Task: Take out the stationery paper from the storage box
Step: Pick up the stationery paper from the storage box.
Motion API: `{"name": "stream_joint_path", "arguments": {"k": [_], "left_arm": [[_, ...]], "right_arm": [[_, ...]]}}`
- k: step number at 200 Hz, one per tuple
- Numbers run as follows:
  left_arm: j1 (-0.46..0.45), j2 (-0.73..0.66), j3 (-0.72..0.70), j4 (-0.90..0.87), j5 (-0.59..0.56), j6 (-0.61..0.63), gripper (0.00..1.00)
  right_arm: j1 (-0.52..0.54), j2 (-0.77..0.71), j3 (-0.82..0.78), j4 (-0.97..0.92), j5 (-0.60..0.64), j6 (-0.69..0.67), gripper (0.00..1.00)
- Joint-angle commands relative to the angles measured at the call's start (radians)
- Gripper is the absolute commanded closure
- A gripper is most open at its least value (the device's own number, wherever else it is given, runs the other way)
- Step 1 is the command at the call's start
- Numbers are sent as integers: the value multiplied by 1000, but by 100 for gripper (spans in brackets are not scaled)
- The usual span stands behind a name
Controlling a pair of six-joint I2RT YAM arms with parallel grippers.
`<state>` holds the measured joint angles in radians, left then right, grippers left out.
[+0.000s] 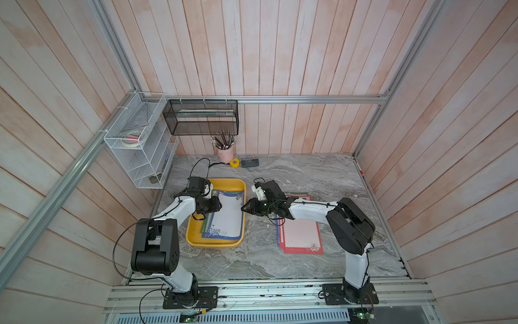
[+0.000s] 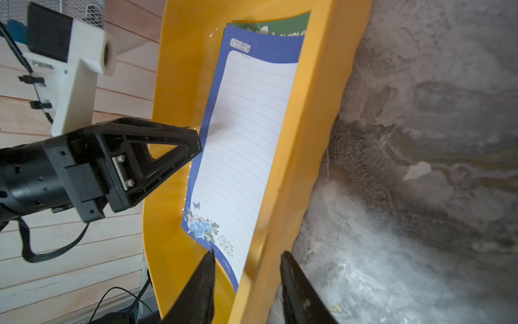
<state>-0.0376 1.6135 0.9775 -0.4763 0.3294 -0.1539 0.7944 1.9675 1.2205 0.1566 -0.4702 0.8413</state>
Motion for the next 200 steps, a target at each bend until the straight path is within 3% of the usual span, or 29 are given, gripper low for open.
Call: {"name": "stream_joint_path", "arguments": {"k": [1,56,151,200], "left_arm": [[-3,-15,-9,21,65,-9,53],[9,16,-19,48,177,-55,57],[13,127,5,41,166,-97,57],[13,133,5,62,249,-105,57]], "right_arm": [[3,24,21,-14,-8,-1,59],[3,24,17,-6,-8,1,59],[2,16,17,-9,-6,-3,60],[2,11,48,-46,7,-14,60]]}}
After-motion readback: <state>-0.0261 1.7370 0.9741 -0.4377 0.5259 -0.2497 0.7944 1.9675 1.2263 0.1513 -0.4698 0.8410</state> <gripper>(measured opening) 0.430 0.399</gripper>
